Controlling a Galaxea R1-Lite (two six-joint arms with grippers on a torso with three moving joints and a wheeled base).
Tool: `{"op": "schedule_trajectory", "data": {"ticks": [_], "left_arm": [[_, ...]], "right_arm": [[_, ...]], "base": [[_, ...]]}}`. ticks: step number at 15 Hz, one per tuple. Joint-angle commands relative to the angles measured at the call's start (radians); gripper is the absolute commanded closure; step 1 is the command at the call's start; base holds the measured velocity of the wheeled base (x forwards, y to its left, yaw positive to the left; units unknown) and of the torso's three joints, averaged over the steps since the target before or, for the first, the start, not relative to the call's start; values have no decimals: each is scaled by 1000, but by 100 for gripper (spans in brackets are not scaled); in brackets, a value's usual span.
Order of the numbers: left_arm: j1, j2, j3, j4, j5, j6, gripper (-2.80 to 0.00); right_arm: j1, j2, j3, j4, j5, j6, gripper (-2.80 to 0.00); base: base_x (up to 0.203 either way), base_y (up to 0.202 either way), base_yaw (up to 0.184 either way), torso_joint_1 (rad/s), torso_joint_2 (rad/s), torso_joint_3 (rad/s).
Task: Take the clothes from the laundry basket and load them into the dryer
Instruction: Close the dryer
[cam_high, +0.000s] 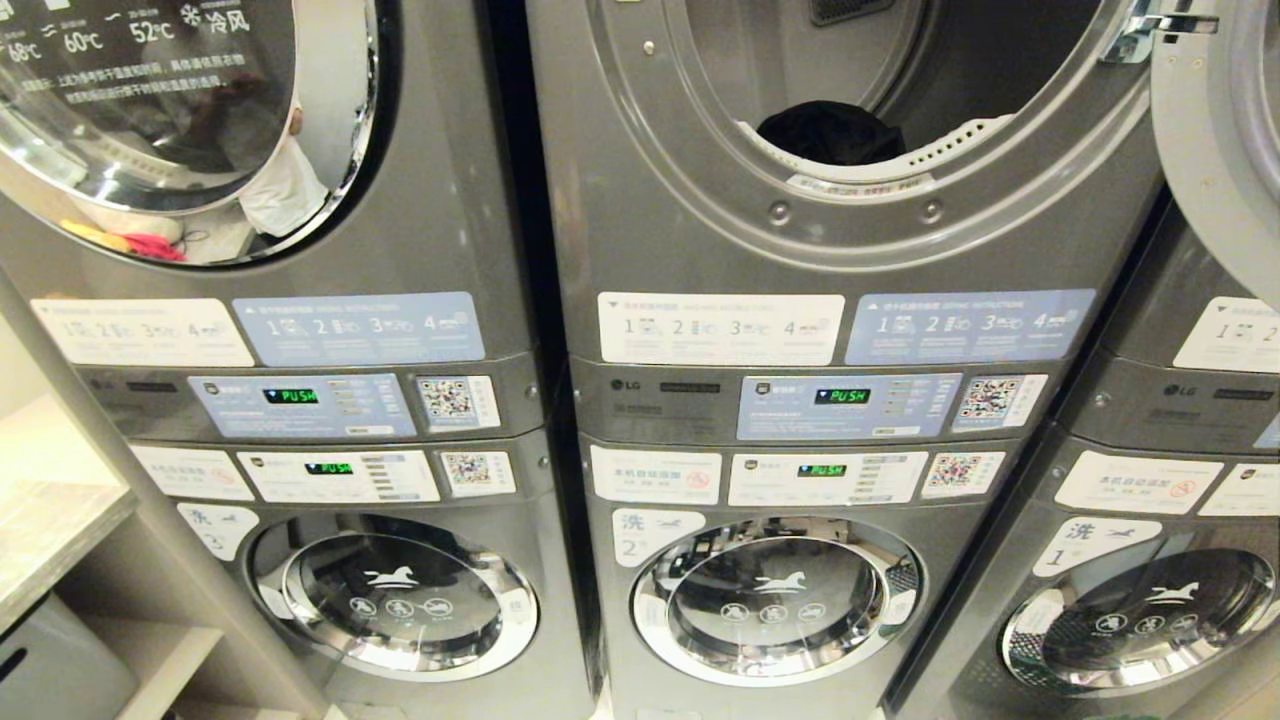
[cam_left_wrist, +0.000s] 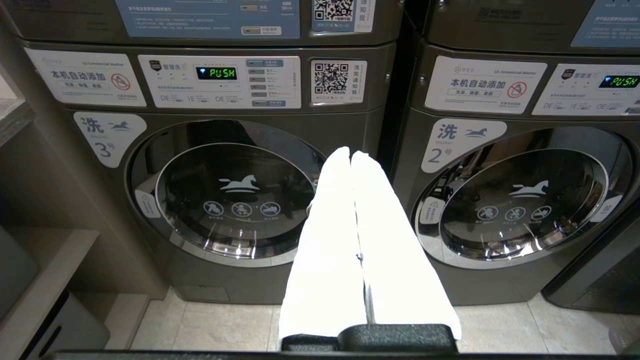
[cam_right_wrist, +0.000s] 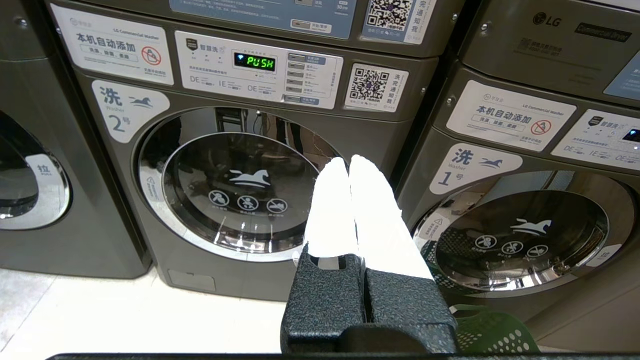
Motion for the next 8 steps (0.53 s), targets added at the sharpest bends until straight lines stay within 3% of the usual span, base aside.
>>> {"op": "schedule_trajectory", "data": {"ticks": [1,5,8], "left_arm": [[0,0,0,-1,0,0,0],[0,0,0,1,0,2,0],[0,0,0,1,0,2,0]], "right_arm": [[0,2,-1,1,0,-1,0],[0,2,-1,1,0,-1,0],[0,2,-1,1,0,-1,0]], "base": [[0,0,0,0,0,0],[5,-36,6,0,1,0],[1,-173,1,3,0,4]]}}
